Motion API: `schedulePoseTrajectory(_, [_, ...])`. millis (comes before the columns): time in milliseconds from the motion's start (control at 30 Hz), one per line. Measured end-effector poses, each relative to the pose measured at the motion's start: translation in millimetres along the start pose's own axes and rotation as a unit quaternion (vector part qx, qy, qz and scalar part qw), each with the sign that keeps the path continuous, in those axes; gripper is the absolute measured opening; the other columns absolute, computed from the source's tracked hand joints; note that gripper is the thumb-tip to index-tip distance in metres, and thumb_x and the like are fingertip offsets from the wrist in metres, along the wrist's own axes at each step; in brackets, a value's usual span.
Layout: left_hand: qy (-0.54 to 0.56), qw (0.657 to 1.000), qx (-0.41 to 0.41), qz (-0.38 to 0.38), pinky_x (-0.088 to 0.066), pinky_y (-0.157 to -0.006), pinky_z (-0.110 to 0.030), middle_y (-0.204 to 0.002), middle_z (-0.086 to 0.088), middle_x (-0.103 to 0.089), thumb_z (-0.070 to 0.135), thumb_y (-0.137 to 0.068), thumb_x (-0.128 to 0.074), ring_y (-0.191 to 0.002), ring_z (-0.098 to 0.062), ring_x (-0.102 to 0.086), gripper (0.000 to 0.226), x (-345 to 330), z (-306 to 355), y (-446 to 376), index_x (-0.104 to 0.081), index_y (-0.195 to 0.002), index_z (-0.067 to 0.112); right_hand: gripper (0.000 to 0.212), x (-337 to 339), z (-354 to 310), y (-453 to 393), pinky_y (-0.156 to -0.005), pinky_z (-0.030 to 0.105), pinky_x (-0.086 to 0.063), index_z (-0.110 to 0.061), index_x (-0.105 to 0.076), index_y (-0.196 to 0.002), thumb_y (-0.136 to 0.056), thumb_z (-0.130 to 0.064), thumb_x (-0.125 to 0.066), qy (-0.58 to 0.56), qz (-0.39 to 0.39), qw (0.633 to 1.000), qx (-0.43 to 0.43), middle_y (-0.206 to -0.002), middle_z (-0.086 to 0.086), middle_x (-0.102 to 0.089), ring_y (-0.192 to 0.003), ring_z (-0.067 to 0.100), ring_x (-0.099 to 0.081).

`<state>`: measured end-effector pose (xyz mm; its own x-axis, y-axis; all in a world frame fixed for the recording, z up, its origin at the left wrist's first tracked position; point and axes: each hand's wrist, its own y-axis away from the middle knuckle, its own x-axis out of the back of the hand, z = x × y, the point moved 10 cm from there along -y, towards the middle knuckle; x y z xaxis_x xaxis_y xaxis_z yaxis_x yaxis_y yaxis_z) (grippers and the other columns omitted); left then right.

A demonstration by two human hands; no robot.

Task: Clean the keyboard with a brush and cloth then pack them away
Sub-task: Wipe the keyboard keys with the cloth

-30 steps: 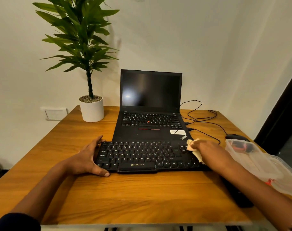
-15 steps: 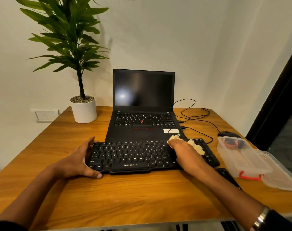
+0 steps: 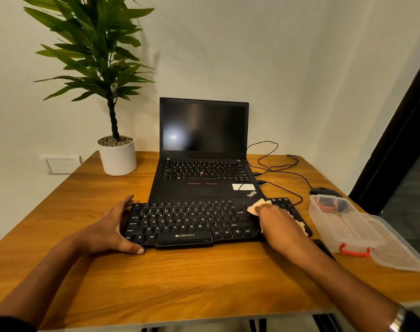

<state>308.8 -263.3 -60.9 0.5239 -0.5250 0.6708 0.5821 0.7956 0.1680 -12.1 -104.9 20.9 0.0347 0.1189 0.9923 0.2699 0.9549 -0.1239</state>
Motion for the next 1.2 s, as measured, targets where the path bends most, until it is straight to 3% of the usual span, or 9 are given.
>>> schedulePoseTrajectory(100, [0.002,1.0,-0.001,0.004,-0.034,-0.114,-0.05,-0.155,0.001,-0.022,0.065,-0.031,-0.092,-0.14,-0.025,-0.028,0.156,-1,3,1,0.003,-0.152,0.042,0.051,-8,-46,16,-0.099,0.031,-0.045,-0.007,-0.042,-0.138,-0.089,0.005,-0.052,-0.022,0.003,0.998,0.053,-0.136,0.011,-0.05,-0.121,0.024,-0.05])
schedulePoseTrajectory(233, [0.002,1.0,0.004,0.005,-0.035,-0.113,-0.05,-0.156,-0.001,-0.021,0.064,-0.031,-0.092,-0.14,-0.026,-0.028,0.155,0,1,2,0.003,-0.152,0.043,0.062,6,-92,30,-0.104,0.032,-0.041,-0.013,-0.045,-0.138,-0.083,0.015,-0.047,-0.082,0.014,0.984,0.156,-0.139,0.005,-0.05,-0.127,0.021,-0.046])
schedulePoseTrajectory(367, [0.001,1.0,0.002,0.004,-0.035,-0.113,-0.049,-0.156,-0.002,-0.021,0.065,-0.03,-0.091,-0.139,-0.025,-0.028,0.156,0,3,2,0.004,-0.152,0.042,0.058,13,-94,42,-0.113,0.029,-0.029,-0.014,-0.042,-0.142,-0.089,0.009,-0.046,-0.058,0.009,0.977,0.207,-0.147,0.003,-0.041,-0.137,0.017,-0.033])
schedulePoseTrajectory(567, [0.002,1.0,0.006,0.001,-0.034,-0.114,-0.049,-0.156,0.001,-0.02,0.065,-0.031,-0.092,-0.14,-0.025,-0.027,0.155,0,1,1,0.004,-0.151,0.044,0.046,3,-33,43,-0.109,0.03,-0.037,-0.017,-0.05,-0.134,-0.092,0.001,-0.048,-0.011,-0.01,0.989,0.148,-0.145,0.001,-0.044,-0.133,0.016,-0.04])
schedulePoseTrajectory(700, [-0.002,1.0,0.004,0.004,-0.034,-0.113,-0.049,-0.156,0.0,-0.021,0.065,-0.032,-0.092,-0.14,-0.025,-0.028,0.154,0,1,2,0.004,-0.151,0.045,0.032,8,9,38,-0.089,0.031,-0.052,-0.015,-0.057,-0.122,-0.093,-0.003,-0.048,0.016,-0.031,0.998,0.048,-0.125,0.005,-0.059,-0.11,0.018,-0.059])
schedulePoseTrajectory(800, [0.0,1.0,-0.001,0.003,-0.034,-0.113,-0.047,-0.156,0.0,-0.021,0.064,-0.031,-0.092,-0.139,-0.024,-0.028,0.154,-1,3,2,0.003,-0.151,0.044,0.025,21,26,30,-0.079,0.027,-0.047,-0.012,-0.058,-0.116,-0.094,-0.005,-0.05,0.041,-0.02,0.999,-0.003,-0.12,0.005,-0.058,-0.107,0.02,-0.058])
schedulePoseTrajectory(933, [0.005,1.0,-0.003,0.004,-0.034,-0.113,-0.045,-0.156,0.0,-0.021,0.064,-0.031,-0.092,-0.139,-0.023,-0.028,0.155,0,3,2,0.003,-0.151,0.044,0.03,2,4,35,-0.085,0.03,-0.051,-0.011,-0.059,-0.119,-0.092,0.0,-0.049,0.034,-0.04,0.999,0.012,-0.122,0.008,-0.057,-0.107,0.021,-0.057])
schedulePoseTrajectory(1133, [0.01,1.0,-0.014,0.012,-0.032,-0.115,-0.043,-0.152,0.007,-0.024,0.06,-0.033,-0.094,-0.135,-0.016,-0.029,0.154,1,4,1,0.001,-0.153,0.041,0.047,6,-38,45,-0.09,0.026,-0.041,-0.015,-0.054,-0.124,-0.085,0.01,-0.045,-0.054,0.015,0.993,0.102,-0.129,-0.001,-0.052,-0.121,0.018,-0.047])
schedulePoseTrajectory(1200, [0.011,1.0,-0.01,0.01,-0.033,-0.112,-0.041,-0.147,0.008,-0.026,0.059,-0.032,-0.094,-0.13,-0.013,-0.029,0.154,1,3,1,0.0,-0.153,0.041,0.059,14,-38,45,-0.101,0.026,-0.039,-0.015,-0.05,-0.134,-0.082,0.014,-0.046,-0.077,0.027,0.988,0.131,-0.138,-0.001,-0.049,-0.129,0.018,-0.044])
